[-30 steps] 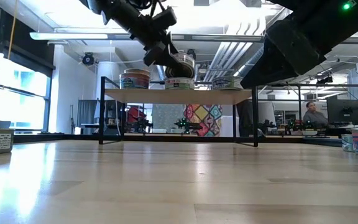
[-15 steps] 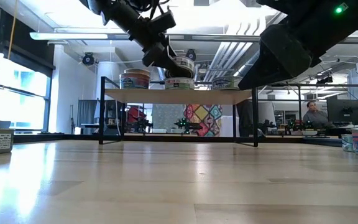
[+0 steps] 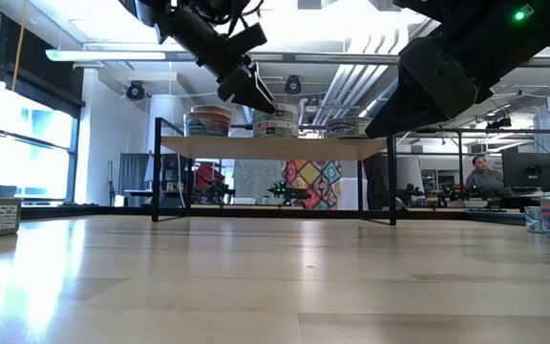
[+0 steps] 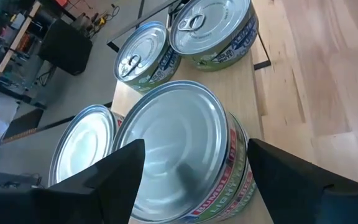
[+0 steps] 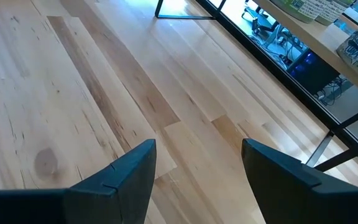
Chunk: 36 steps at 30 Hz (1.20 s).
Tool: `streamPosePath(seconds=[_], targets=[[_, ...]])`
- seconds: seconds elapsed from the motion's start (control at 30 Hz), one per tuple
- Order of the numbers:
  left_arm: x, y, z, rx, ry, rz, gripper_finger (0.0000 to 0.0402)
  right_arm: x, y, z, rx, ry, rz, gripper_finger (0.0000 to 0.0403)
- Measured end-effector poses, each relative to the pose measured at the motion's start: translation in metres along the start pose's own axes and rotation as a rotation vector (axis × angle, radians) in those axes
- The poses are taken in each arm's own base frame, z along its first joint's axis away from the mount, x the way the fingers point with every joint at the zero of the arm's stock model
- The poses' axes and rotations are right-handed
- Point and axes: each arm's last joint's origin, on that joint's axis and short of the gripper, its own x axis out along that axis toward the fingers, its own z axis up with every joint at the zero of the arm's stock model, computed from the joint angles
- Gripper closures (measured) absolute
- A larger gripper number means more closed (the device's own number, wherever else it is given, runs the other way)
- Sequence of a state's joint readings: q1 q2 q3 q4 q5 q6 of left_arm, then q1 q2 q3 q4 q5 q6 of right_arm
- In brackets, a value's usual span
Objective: Stack canned seafood by type on shelf
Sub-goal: Stack the green and white tuna can on top of the green and white tuna can on the shelf, then stack the blue and pink tuna can on top of the blue and pink tuna can on the shelf
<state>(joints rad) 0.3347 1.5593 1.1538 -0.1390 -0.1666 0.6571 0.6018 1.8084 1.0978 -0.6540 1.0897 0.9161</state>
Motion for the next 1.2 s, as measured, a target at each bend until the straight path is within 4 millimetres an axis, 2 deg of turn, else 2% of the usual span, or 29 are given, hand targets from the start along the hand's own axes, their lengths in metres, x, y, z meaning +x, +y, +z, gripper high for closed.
streamPosePath(seconds=[0.4,0.57,0.77,0.87,0.97,1.07,1.2], targets=[[-0.003,0.003,0.003,-0.004,0.001,-0.003,0.0087,0.000,0.000,0.000,0.001,0.000,0.000,0.0172],[-0.013,0.006,0.017,0.014,0.017,-0.035,0.0087,0.000,0.000,0.000,0.002,0.000,0.001,0.0172],[-0.026,-0.002,0.035,-0.026,0.059,-0.057,0.0087,0.000,0.000,0.000,0.003,0.000,0.001,0.0172],[-0.027,-0.011,0.037,-0.079,0.056,-0.079,0.0087,0.000,0.000,0.000,0.004,0.002,0.003,0.0172],[-0.024,-0.027,0.033,-0.109,0.041,-0.175,0.0090,0.000,0.001,0.000,0.005,0.017,0.014,0.0172],[-0.021,-0.051,0.028,-0.126,0.034,-0.220,0.0095,0.000,0.002,-0.002,0.006,0.038,0.032,0.0172],[-0.029,-0.093,0.030,-0.110,-0.045,-0.282,0.0103,0.001,0.005,-0.005,-0.006,0.056,0.044,0.0172]])
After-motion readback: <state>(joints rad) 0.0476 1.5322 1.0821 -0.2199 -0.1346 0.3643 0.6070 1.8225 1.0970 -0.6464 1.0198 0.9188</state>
